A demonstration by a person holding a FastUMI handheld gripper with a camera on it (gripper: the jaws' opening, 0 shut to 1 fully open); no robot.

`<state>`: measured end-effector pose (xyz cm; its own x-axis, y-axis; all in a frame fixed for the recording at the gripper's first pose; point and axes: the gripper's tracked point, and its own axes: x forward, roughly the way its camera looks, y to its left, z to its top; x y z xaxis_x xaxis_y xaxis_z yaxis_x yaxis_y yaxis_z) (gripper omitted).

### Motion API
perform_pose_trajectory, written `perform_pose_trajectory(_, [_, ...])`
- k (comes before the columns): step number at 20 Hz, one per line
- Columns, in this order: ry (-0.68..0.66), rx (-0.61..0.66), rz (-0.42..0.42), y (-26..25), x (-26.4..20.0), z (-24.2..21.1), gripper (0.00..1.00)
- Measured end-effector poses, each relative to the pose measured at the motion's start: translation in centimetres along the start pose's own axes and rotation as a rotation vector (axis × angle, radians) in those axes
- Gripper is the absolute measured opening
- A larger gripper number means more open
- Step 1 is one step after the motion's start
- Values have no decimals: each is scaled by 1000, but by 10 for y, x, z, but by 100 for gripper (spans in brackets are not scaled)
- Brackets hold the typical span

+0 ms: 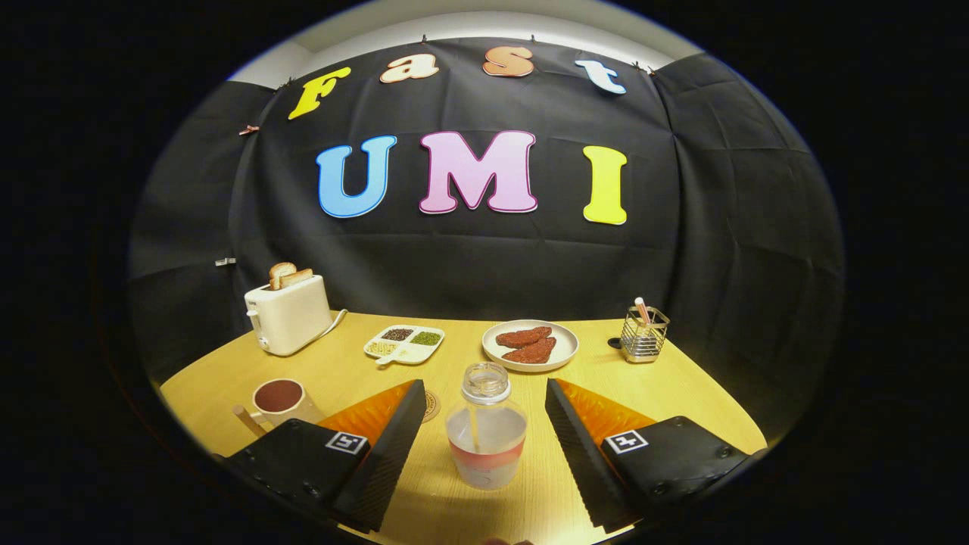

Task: Take the bottle from table, then pour the juice into the cup, finally place the bottle on the coaster

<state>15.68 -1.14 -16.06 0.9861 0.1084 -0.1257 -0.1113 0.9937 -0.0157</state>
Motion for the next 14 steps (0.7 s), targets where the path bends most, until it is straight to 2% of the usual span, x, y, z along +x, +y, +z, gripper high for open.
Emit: perform_pose_trajectory(14, [27,24,-18,-8,33,-61,98])
